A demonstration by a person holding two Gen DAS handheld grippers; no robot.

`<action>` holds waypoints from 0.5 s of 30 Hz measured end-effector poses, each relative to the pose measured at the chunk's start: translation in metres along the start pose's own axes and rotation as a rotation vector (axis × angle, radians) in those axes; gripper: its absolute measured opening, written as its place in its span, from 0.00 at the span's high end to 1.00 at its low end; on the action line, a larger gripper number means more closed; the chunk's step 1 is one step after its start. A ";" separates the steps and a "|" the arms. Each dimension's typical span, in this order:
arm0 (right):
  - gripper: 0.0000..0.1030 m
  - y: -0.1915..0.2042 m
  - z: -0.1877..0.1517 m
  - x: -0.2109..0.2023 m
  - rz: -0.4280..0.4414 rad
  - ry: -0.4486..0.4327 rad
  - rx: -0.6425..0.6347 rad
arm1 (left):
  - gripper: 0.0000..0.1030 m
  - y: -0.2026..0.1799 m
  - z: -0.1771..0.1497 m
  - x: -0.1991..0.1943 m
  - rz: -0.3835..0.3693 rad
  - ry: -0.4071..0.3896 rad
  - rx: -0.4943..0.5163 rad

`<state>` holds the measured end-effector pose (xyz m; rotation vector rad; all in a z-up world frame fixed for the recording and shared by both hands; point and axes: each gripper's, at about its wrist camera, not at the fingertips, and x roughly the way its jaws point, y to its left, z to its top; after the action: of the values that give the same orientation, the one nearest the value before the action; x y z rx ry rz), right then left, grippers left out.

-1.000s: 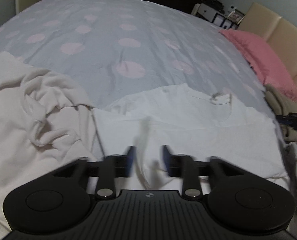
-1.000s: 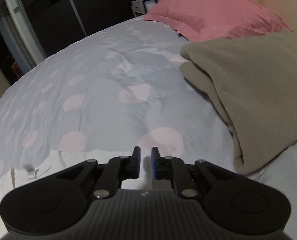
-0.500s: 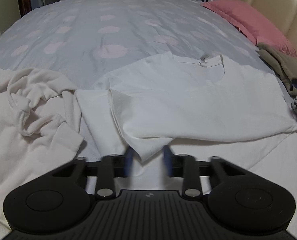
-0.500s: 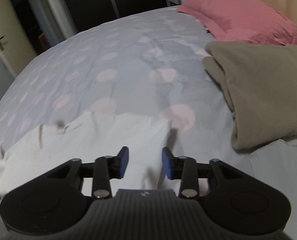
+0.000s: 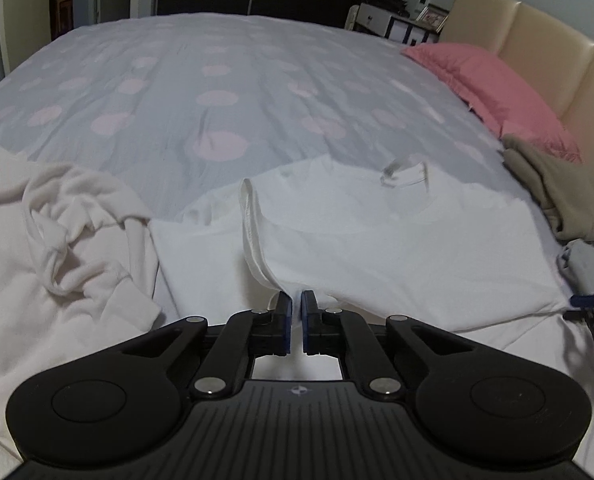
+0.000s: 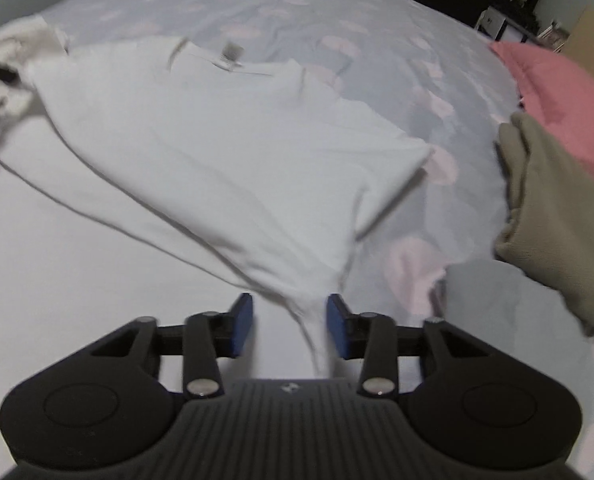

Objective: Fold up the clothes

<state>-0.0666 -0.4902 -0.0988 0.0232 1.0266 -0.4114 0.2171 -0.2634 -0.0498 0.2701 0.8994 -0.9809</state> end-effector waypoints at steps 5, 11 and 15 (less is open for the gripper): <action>1.00 -0.035 0.000 -0.012 -0.095 -0.044 0.165 | 0.98 0.005 0.009 -0.019 0.012 0.038 -0.014; 1.00 -0.061 -0.010 -0.017 -0.076 -0.052 0.265 | 0.98 0.029 0.000 -0.015 0.016 0.107 -0.097; 0.87 -0.045 -0.012 -0.018 0.016 -0.061 0.208 | 0.96 0.033 -0.004 -0.004 0.056 0.144 -0.119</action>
<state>-0.1004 -0.5228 -0.0824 0.2046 0.9201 -0.5001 0.2408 -0.2403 -0.0551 0.2656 1.0722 -0.8602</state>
